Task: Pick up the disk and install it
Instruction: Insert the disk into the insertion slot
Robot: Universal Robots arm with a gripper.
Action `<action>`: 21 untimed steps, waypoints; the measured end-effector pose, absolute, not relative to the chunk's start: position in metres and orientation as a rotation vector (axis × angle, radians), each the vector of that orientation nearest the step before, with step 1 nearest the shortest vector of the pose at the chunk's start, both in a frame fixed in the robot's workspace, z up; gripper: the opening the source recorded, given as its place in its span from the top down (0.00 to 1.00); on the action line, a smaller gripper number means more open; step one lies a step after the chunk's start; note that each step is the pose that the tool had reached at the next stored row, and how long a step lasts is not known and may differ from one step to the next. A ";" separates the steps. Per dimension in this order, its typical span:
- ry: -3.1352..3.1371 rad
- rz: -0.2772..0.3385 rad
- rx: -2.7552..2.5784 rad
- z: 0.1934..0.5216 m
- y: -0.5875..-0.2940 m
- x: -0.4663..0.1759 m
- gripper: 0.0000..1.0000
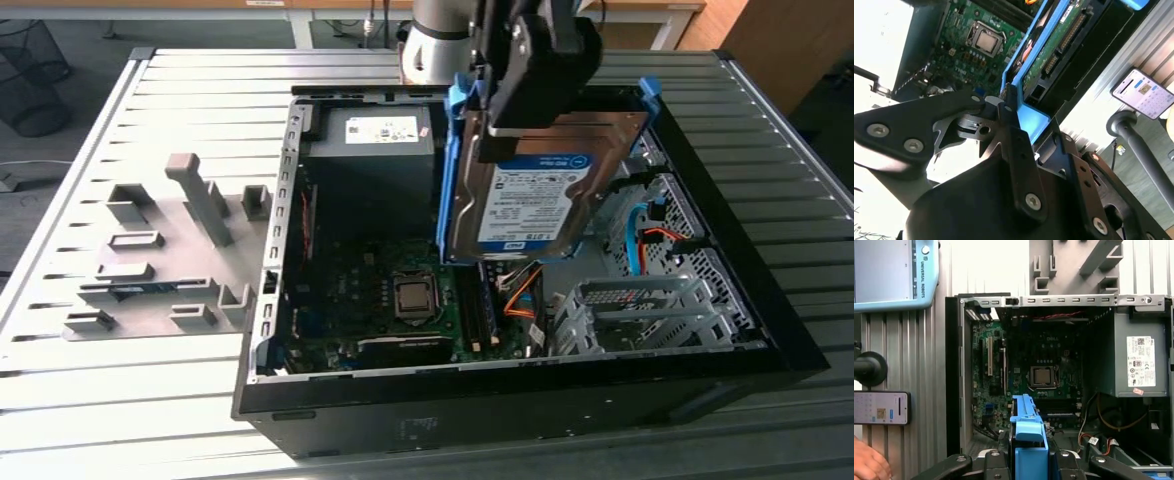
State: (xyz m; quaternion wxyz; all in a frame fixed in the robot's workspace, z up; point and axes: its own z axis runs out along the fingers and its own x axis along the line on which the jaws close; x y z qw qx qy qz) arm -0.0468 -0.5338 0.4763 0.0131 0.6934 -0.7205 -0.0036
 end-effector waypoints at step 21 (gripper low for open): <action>-2.240 -0.023 2.157 0.470 -0.554 0.002 0.64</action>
